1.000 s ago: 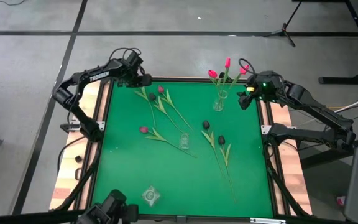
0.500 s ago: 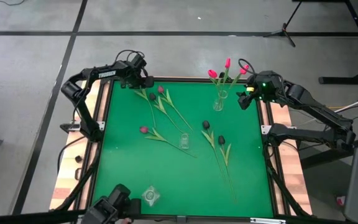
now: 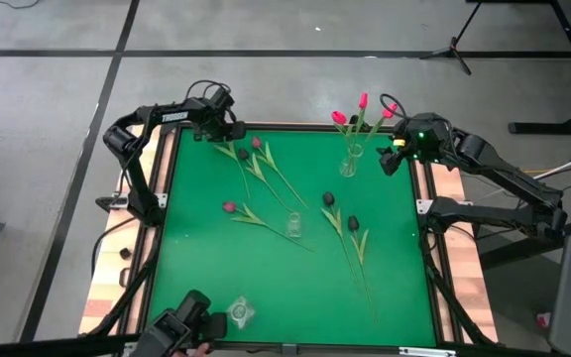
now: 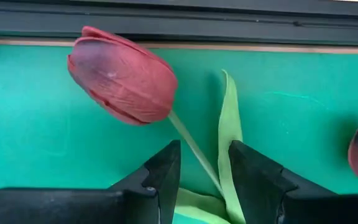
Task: Sort flowers into vase by color
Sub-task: Put the top left dark red tulip into the center transparent vase
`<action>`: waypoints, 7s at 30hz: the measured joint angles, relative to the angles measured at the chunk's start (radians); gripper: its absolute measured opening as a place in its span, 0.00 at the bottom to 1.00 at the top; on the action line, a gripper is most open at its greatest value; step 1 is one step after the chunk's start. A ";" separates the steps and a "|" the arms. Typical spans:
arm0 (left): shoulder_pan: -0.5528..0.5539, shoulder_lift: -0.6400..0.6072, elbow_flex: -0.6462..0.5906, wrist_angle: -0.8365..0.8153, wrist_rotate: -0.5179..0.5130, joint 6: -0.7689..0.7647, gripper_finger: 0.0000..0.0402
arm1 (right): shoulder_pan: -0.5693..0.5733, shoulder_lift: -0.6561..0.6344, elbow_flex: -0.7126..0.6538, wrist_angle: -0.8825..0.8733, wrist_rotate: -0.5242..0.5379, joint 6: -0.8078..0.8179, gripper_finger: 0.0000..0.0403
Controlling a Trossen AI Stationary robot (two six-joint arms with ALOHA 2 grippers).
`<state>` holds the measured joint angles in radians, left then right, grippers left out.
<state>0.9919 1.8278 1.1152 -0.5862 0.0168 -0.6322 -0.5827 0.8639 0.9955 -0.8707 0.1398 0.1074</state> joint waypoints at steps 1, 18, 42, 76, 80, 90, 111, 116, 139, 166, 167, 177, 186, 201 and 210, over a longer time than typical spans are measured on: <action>0.000 0.000 0.000 -0.003 -0.006 -0.008 0.33 | 0.000 0.000 0.000 0.001 0.000 0.000 0.66; -0.007 0.000 0.000 0.006 -0.052 0.019 0.06 | 0.000 0.000 0.000 0.005 -0.001 0.000 0.66; -0.087 -0.382 0.000 -0.006 -0.082 0.041 0.00 | 0.000 0.000 0.000 0.005 -0.002 0.000 0.66; -0.617 -0.670 0.000 -0.198 -0.504 0.147 0.08 | 0.000 0.069 -0.001 0.054 -0.157 0.057 0.66; -0.535 -0.557 0.000 -0.180 -0.506 0.186 0.19 | 0.000 0.080 -0.001 0.043 -0.171 0.057 0.66; -0.285 -0.286 0.000 -0.230 -0.396 0.008 0.37 | 0.000 0.082 -0.001 -0.040 -0.172 0.050 0.66; -0.080 -0.064 0.000 -0.058 -0.107 0.006 0.39 | 0.000 0.082 -0.001 -0.058 -0.148 0.040 0.66; -0.085 -0.004 0.000 -0.059 -0.105 -0.010 0.39 | 0.000 0.082 -0.001 -0.052 -0.148 0.032 0.66; -0.071 0.002 0.000 -0.091 -0.081 -0.068 0.18 | 0.000 0.082 -0.001 -0.044 -0.147 -0.009 0.66; -0.167 -0.511 -0.001 0.015 -0.073 -0.003 0.00 | 0.000 0.082 -0.001 -0.027 -0.107 -0.011 0.66; -0.190 -0.561 -0.001 0.047 -0.070 0.003 0.00 | 0.000 0.082 -0.001 -0.027 -0.096 -0.012 0.66; -0.625 -0.834 0.000 0.433 -0.285 0.139 0.00 | 0.000 0.082 -0.001 -0.001 -0.079 -0.012 0.66; -1.019 -0.673 0.000 0.778 -0.526 0.396 0.00 | 0.000 0.082 -0.001 0.000 -0.079 -0.010 0.66; -1.140 -0.456 -0.386 1.604 -0.587 0.491 0.00 | 0.000 0.082 -0.001 -0.018 -0.079 -0.008 0.66; -1.127 -0.368 -0.449 1.792 -0.569 0.537 0.00 | 0.000 0.082 -0.001 -0.006 -0.079 -0.003 0.66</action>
<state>-0.1349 1.4598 0.6660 1.2056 -0.5522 -0.0948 -0.5829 0.9463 0.9947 -0.8768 0.0605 0.1043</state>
